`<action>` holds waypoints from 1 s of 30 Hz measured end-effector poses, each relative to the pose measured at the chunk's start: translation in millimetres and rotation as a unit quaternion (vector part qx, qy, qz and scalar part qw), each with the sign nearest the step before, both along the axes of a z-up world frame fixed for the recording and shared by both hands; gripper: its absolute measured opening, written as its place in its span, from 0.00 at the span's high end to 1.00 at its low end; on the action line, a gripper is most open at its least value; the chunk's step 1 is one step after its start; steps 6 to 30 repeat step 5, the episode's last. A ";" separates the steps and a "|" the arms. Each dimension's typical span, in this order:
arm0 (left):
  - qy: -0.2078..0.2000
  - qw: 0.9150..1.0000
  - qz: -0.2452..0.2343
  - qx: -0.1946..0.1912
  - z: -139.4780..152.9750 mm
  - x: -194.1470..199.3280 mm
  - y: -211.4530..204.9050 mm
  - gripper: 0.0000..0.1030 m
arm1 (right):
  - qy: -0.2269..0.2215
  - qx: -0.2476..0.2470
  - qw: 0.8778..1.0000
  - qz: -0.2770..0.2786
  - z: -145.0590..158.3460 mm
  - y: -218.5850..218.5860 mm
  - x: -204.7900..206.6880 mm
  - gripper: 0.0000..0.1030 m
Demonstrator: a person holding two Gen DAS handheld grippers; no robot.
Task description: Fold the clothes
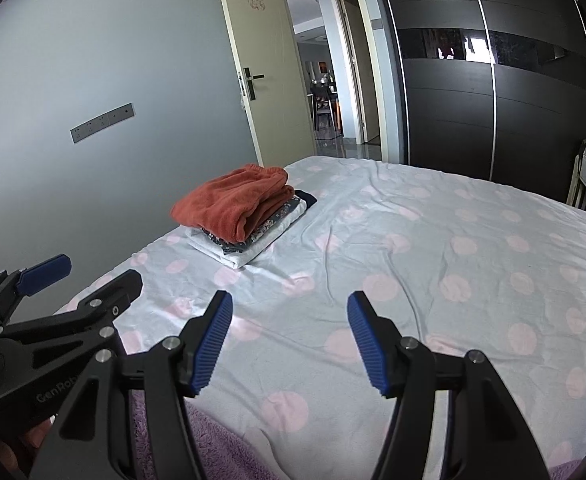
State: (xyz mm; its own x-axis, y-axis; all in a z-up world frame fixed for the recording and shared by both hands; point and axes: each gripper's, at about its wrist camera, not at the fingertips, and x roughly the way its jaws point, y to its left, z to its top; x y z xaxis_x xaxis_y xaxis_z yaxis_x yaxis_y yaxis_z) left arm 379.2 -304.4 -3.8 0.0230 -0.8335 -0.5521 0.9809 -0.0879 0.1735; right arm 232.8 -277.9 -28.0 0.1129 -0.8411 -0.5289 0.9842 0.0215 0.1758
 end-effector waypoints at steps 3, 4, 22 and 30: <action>-0.002 1.000 0.000 0.000 -0.9 0.8 -0.1 0.19 | 0.001 0.003 1.000 0.001 -1.3 -0.7 2.0 0.43; -0.002 1.000 0.001 0.000 -1.1 1.4 -0.1 0.19 | 0.001 0.004 1.000 0.002 -1.7 -1.0 2.7 0.43; -0.001 1.000 0.001 -0.001 -1.0 2.0 0.1 0.19 | 0.001 0.005 1.000 0.003 -2.1 -1.3 3.2 0.43; -0.001 1.000 0.001 -0.001 -1.0 2.0 0.1 0.19 | 0.001 0.005 1.000 0.003 -2.1 -1.3 3.2 0.43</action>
